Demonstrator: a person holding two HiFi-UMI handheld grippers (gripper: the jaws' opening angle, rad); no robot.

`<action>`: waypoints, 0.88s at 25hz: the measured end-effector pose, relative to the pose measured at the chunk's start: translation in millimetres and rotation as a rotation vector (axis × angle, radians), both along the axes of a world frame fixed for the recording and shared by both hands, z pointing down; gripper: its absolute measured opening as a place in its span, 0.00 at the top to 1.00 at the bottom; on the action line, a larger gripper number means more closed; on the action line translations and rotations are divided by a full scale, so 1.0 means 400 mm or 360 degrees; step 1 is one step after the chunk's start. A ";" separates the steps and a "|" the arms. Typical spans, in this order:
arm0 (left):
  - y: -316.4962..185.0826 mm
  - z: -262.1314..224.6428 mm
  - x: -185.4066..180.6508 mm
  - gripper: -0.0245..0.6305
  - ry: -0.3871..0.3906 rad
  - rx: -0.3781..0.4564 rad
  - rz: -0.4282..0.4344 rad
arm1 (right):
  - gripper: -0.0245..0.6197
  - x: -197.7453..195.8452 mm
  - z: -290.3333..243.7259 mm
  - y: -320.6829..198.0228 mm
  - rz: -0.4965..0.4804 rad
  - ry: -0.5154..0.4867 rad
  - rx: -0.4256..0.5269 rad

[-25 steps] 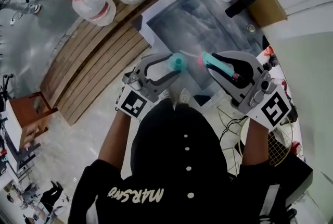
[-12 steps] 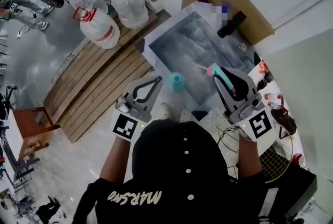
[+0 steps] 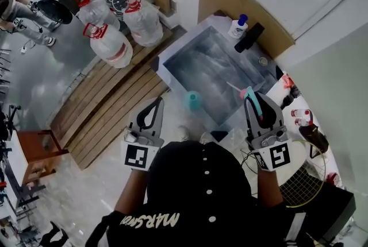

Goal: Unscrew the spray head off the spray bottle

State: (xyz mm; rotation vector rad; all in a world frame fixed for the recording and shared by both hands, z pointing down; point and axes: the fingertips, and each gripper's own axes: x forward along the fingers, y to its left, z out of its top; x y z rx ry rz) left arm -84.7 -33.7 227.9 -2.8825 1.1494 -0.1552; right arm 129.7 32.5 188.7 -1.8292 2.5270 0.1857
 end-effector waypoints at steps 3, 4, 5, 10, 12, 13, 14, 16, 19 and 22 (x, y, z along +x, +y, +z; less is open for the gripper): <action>0.004 -0.005 -0.017 0.93 0.0014 -0.0012 -0.0051 | 0.82 0.022 0.013 0.009 0.0112 0.0001 -0.0002; 0.006 -0.006 -0.019 0.93 0.0009 -0.0003 -0.0057 | 0.82 0.024 0.018 0.011 0.0133 0.0001 -0.0004; 0.008 -0.007 -0.019 0.93 -0.0002 0.0010 -0.0060 | 0.82 0.023 0.022 0.012 0.0147 0.0005 -0.0006; 0.008 -0.008 -0.012 0.93 -0.0016 0.0021 -0.0078 | 0.82 0.020 0.030 0.013 0.0183 0.0016 -0.0013; 0.010 -0.008 -0.009 0.93 -0.0013 0.0028 -0.0076 | 0.82 0.020 0.029 0.012 0.0179 0.0013 -0.0014; 0.011 -0.009 -0.008 0.93 -0.0011 0.0031 -0.0072 | 0.82 0.020 0.029 0.011 0.0176 0.0013 -0.0015; 0.012 -0.011 -0.006 0.93 -0.0010 0.0034 -0.0070 | 0.82 0.020 0.028 0.010 0.0174 0.0011 -0.0016; 0.015 -0.013 -0.006 0.93 -0.0016 0.0038 -0.0066 | 0.82 0.019 0.024 0.009 0.0169 0.0011 -0.0017; 0.017 -0.015 -0.004 0.93 -0.0026 0.0048 -0.0067 | 0.82 0.021 0.022 0.005 0.0168 0.0021 -0.0024; 0.019 -0.014 0.001 0.93 -0.0027 0.0056 -0.0064 | 0.82 0.027 0.028 0.002 0.0176 0.0026 -0.0040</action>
